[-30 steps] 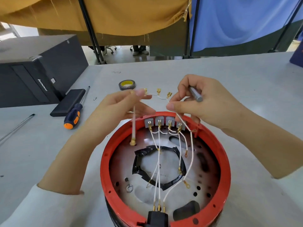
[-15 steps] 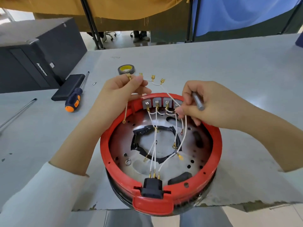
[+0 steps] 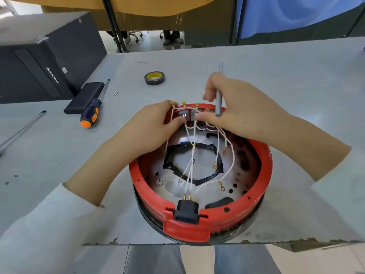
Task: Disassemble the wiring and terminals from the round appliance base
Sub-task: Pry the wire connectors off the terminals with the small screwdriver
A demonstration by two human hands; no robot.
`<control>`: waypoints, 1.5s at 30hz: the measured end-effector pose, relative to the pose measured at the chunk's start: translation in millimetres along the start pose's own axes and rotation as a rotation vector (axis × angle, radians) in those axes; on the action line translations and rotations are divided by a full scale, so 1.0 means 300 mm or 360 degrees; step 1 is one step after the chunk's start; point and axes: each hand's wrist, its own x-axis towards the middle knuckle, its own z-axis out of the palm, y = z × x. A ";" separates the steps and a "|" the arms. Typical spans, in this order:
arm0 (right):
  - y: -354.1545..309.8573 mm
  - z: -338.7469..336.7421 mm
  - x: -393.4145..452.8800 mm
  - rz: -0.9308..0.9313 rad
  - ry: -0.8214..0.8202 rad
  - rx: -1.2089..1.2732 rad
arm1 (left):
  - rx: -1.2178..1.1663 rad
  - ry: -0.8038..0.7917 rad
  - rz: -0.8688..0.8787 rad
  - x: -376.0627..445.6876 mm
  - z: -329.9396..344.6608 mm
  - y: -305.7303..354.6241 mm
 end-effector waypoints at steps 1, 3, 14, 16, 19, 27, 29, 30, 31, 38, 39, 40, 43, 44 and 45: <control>-0.002 0.015 0.018 -0.0032 -0.0074 0.0024 | -0.0020 -0.0027 0.0040 0.019 -0.004 0.003; -0.002 0.040 0.050 -0.0066 -0.0199 0.0012 | -0.0041 -0.0087 0.0133 0.058 -0.010 0.008; 0.075 0.020 0.079 -0.0006 -0.0148 -0.0518 | -0.0248 -0.0072 -0.0099 0.031 -0.058 -0.030; 0.081 0.011 0.065 -0.0017 -0.0131 -0.0631 | -0.0274 -0.0118 -0.0159 -0.004 -0.041 -0.038; 0.093 -0.010 0.052 0.0132 -0.0093 -0.0679 | -0.0501 -0.0152 -0.0308 -0.049 -0.042 -0.036; 0.112 -0.050 0.032 0.0411 -0.0109 -0.0859 | -0.0683 -0.0134 -0.0435 -0.083 0.008 -0.005; 0.105 -0.073 0.018 0.0357 -0.0196 -0.0856 | -0.0737 -0.0077 -0.0446 -0.067 0.007 -0.011; 0.099 -0.085 0.008 0.0342 -0.0238 -0.0834 | -0.0783 -0.0083 -0.0439 -0.054 0.002 -0.023; 0.095 -0.095 -0.001 0.0336 -0.0258 -0.0824 | -0.0848 -0.0117 -0.0422 -0.040 -0.006 -0.035; 0.049 -0.096 -0.007 -0.0002 0.0007 -0.0709 | -0.1112 -0.0559 -0.0234 0.072 -0.027 -0.065; 0.046 -0.085 0.005 -0.0032 -0.0058 -0.0579 | -0.1116 -0.0582 -0.0219 0.085 -0.025 -0.059; 0.045 -0.070 0.018 -0.0037 -0.0133 -0.0451 | -0.1143 -0.0598 -0.0213 0.095 -0.022 -0.050; 0.062 -0.026 0.056 -0.0027 -0.0238 -0.0378 | -0.1197 -0.0530 -0.0221 0.115 -0.015 -0.027; 0.074 -0.015 0.066 -0.0044 -0.0219 -0.0452 | -0.1167 -0.0464 -0.0228 0.116 -0.015 -0.022; 0.085 -0.008 0.074 -0.0072 -0.0185 -0.0527 | -0.1115 -0.0397 -0.0225 0.114 -0.016 -0.021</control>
